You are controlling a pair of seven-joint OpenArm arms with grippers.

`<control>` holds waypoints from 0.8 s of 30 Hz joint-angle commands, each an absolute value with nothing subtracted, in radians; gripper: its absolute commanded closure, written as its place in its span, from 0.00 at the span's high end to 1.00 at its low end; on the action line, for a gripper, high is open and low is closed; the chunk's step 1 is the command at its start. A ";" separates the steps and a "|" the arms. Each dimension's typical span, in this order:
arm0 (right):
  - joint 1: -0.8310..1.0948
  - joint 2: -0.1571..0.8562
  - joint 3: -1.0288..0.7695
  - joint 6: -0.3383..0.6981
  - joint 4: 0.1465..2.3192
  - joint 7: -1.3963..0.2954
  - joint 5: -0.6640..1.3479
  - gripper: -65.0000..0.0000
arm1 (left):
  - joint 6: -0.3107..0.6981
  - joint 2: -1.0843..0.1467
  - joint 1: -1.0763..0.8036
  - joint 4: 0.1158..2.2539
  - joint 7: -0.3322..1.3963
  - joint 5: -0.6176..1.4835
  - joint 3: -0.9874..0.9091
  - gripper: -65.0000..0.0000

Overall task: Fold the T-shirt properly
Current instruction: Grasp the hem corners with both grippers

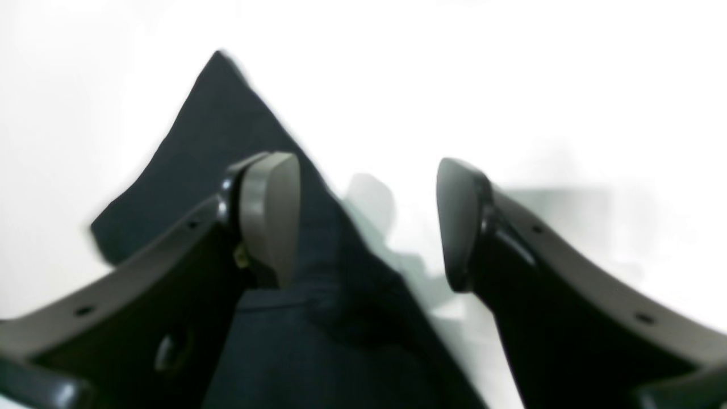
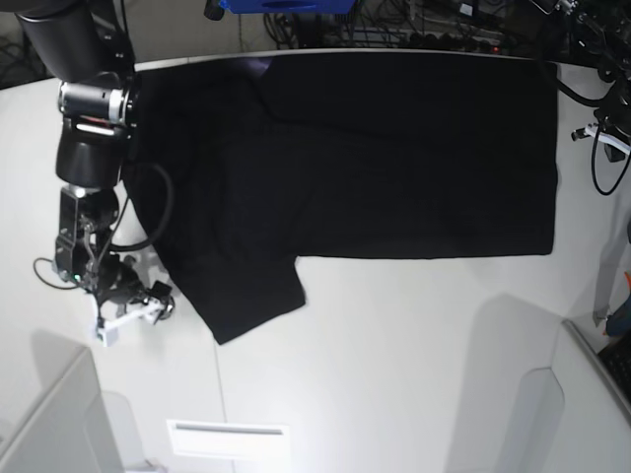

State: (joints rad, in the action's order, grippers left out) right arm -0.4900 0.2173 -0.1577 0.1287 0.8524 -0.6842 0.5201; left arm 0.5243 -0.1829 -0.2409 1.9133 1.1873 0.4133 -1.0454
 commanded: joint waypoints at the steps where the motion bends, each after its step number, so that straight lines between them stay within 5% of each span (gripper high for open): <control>1: -0.541 0.226 -0.139 0.137 0.826 -0.656 0.527 0.56 | 0.526 -0.200 -0.240 1.928 1.170 0.418 -1.052 0.14; 3: -0.564 0.226 -0.102 0.140 0.760 -0.641 0.527 0.56 | 0.526 -0.200 -0.240 1.928 1.170 0.418 -1.052 0.23; 15: -0.549 0.189 0.007 0.142 0.751 -0.636 0.532 0.54 | 0.526 -0.200 -0.231 1.926 1.167 0.418 -1.046 0.25; 20: -0.539 0.174 0.008 0.142 0.751 -0.634 0.529 0.38 | 0.526 -0.200 -0.202 1.920 1.165 0.418 -1.046 0.25; 24: -0.538 0.173 0.005 0.140 0.751 -0.634 0.527 0.35 | 0.519 -0.219 -0.166 1.876 1.168 0.418 -1.044 0.25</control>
State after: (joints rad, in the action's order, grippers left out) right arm -0.5205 0.1696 0.0067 0.1364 0.7448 -0.6117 0.5236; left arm 0.5236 -0.1928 -0.1741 1.8645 1.1839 0.4152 -1.0409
